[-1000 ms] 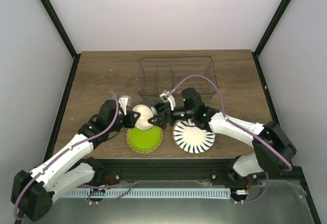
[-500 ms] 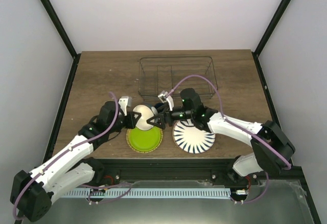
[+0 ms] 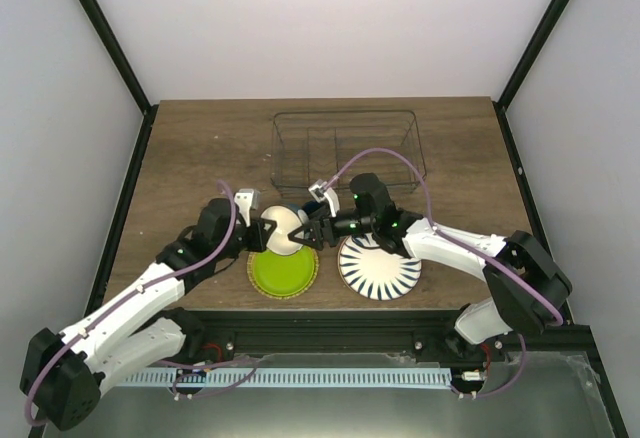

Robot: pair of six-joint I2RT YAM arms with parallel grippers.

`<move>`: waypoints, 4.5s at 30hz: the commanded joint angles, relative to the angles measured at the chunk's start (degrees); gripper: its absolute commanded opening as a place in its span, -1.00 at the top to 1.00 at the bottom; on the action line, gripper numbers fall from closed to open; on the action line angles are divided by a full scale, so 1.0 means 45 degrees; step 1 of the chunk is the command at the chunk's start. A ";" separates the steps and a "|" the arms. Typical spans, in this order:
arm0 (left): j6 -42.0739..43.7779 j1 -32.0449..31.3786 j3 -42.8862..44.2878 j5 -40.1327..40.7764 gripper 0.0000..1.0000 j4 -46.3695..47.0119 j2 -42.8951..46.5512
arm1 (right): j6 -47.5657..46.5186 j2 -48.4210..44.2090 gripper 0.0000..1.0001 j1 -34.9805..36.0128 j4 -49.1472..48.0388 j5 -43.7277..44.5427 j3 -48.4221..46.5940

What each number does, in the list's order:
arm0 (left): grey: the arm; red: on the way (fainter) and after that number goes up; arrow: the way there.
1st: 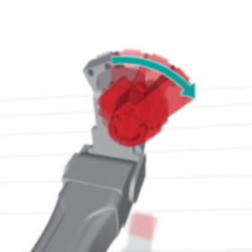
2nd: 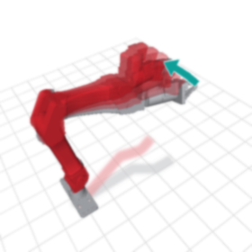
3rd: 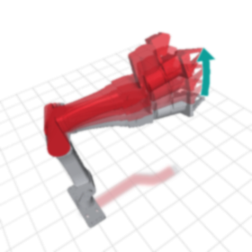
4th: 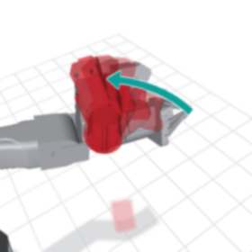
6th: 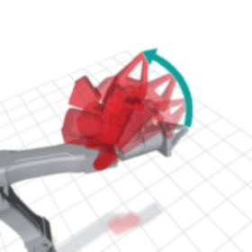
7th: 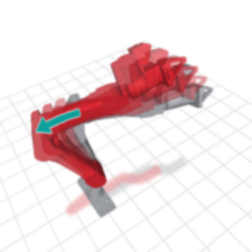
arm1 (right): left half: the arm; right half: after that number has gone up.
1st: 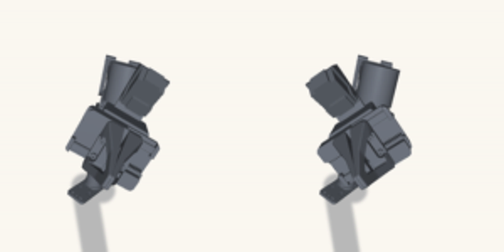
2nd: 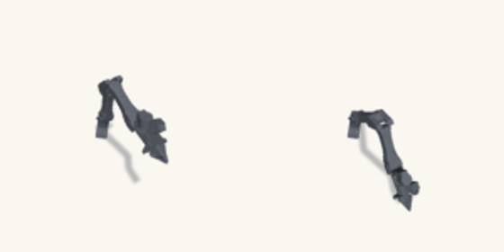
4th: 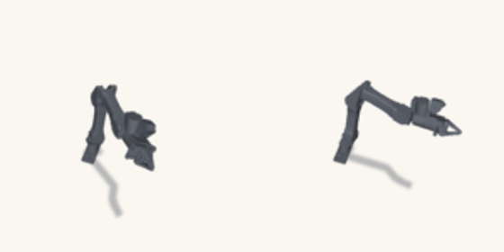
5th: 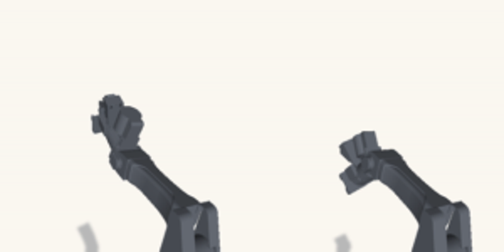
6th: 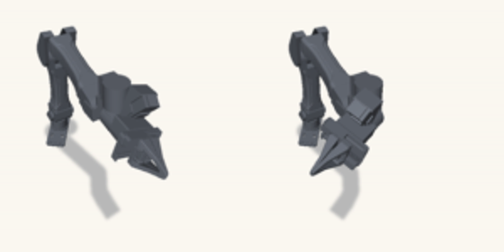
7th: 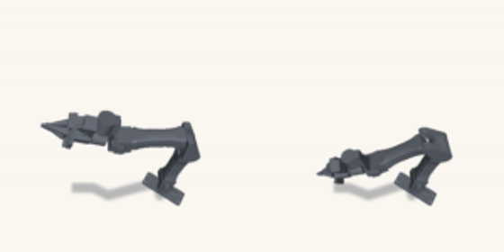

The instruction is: Load the mixed dishes into the dish rack

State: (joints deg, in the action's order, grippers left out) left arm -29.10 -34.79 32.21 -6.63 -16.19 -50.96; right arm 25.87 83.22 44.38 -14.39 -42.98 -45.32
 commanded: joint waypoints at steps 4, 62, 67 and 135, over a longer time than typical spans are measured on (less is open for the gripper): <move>-0.0496 -0.0120 -0.0118 -0.0707 1.00 0.1702 -0.0486 | -0.0975 0.0003 0.38 0.0271 -0.0383 -0.0420 -0.0600; 0.0540 -0.0124 -0.0096 0.2689 -0.99 -0.0996 0.1140 | -0.6185 0.4148 0.57 -0.1716 1.0639 2.0313 -0.8921; 0.0500 -0.0130 -0.0227 0.2618 -0.99 -0.0961 0.1321 | -0.7334 0.4788 0.62 -0.2313 0.9425 2.0152 -0.9092; 0.0627 -0.0091 -0.0180 0.2216 -1.00 -0.0180 0.0095 | -1.0163 0.8598 -1.00 -0.3869 0.9766 1.7829 -1.1035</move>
State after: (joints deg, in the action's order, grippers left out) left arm -26.79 -35.29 31.59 3.79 -18.46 -50.41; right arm -21.52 123.44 25.98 27.16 39.16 -91.85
